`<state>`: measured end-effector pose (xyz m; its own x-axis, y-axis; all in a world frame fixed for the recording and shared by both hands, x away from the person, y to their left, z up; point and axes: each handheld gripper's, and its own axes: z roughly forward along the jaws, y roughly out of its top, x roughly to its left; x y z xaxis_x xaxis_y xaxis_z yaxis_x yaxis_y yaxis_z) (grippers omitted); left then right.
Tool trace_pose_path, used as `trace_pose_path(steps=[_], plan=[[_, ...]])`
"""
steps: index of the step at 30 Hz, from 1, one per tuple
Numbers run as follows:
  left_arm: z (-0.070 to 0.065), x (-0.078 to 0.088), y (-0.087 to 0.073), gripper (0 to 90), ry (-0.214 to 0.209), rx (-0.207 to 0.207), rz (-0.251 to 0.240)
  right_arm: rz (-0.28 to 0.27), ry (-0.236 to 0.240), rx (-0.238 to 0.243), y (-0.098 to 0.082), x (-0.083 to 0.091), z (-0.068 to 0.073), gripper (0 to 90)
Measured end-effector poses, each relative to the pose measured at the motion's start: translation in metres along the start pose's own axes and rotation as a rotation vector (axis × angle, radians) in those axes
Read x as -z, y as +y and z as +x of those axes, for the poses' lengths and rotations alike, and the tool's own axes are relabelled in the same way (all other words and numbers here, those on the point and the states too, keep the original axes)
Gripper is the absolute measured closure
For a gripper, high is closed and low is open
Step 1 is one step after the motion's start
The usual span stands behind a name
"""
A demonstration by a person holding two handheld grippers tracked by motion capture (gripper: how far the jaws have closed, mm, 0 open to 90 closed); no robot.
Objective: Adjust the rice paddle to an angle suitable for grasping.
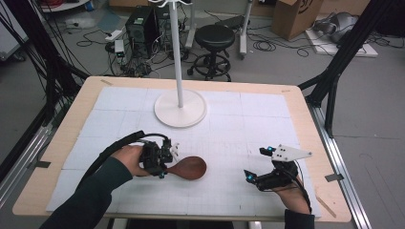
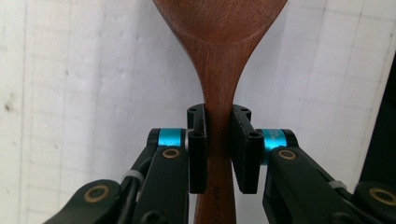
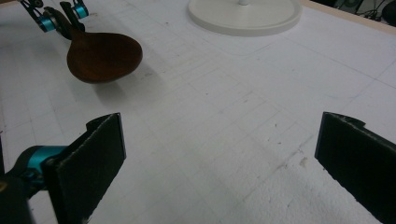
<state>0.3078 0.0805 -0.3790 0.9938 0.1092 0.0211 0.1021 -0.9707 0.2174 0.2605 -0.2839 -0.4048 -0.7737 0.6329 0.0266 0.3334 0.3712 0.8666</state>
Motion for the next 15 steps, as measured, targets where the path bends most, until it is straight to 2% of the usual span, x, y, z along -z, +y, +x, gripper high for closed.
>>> trace_pose_path(steps=[1, 2, 8, 15], plan=[[0.001, -0.001, 0.009, 78.4, -0.006, -0.013, 0.006, -0.001, -0.001, -0.001, 0.000, 0.001, 0.000, 0.9], [0.001, -0.001, 0.009, 78.3, -0.006, -0.013, 0.006, -0.001, -0.001, -0.001, 0.000, 0.001, 0.000, 0.9], [0.002, -0.009, 0.035, 78.4, -0.016, -0.067, 0.019, -0.004, -0.004, -0.002, 0.000, 0.003, 0.000, 0.9], [0.007, -0.015, 0.058, 78.3, -0.026, -0.119, 0.024, -0.016, -0.010, -0.005, 0.000, 0.007, -0.001, 0.9]])
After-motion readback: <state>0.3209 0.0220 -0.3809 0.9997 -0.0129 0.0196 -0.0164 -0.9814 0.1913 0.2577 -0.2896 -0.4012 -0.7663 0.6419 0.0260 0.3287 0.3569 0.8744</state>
